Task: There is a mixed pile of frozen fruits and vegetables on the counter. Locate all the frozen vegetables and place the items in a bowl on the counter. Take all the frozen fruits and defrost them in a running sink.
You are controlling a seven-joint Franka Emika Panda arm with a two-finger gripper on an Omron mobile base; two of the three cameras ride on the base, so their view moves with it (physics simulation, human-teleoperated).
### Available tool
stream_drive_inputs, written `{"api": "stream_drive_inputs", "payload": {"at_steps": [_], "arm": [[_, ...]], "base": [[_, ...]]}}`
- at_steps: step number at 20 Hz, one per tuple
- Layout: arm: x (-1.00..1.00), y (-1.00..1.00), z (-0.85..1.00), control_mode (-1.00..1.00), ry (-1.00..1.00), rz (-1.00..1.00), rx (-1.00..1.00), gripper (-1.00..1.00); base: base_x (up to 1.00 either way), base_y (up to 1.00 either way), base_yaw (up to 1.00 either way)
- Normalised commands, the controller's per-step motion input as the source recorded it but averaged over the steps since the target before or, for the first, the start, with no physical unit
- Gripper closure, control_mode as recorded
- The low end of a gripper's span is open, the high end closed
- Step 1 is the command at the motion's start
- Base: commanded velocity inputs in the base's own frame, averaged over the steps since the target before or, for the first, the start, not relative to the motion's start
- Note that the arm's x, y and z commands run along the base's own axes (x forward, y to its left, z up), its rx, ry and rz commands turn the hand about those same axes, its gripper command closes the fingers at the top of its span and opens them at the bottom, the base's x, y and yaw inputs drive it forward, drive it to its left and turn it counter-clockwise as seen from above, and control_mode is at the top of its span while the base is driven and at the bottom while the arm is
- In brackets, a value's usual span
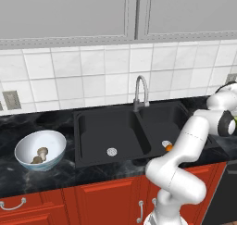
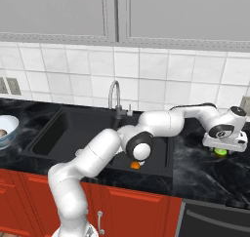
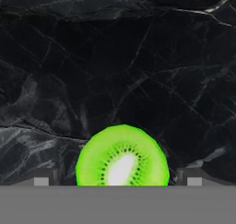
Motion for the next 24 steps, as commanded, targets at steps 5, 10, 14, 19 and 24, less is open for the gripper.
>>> {"api": "stream_drive_inputs", "payload": {"at_steps": [5, 10, 14, 19, 24], "arm": [[0.12, 0.00, -0.13, -1.00, 0.00, 0.00, 0.00, -1.00], [0.08, 0.00, -0.14, -1.00, 0.00, 0.00, 0.00, -1.00], [0.00, 0.00, -0.09, -1.00, 0.01, 0.00, 0.00, -1.00], [0.00, 0.00, 0.00, -1.00, 0.02, 0.00, 0.00, 1.00], [0.00, 0.02, 0.08, -1.00, 0.01, 0.00, 0.00, 1.00]], "base": [[0.00, 0.00, 0.00], [0.00, 0.00, 0.00], [0.00, 0.00, 0.00], [0.00, 0.00, 0.00], [0.00, 0.00, 0.00]]}}
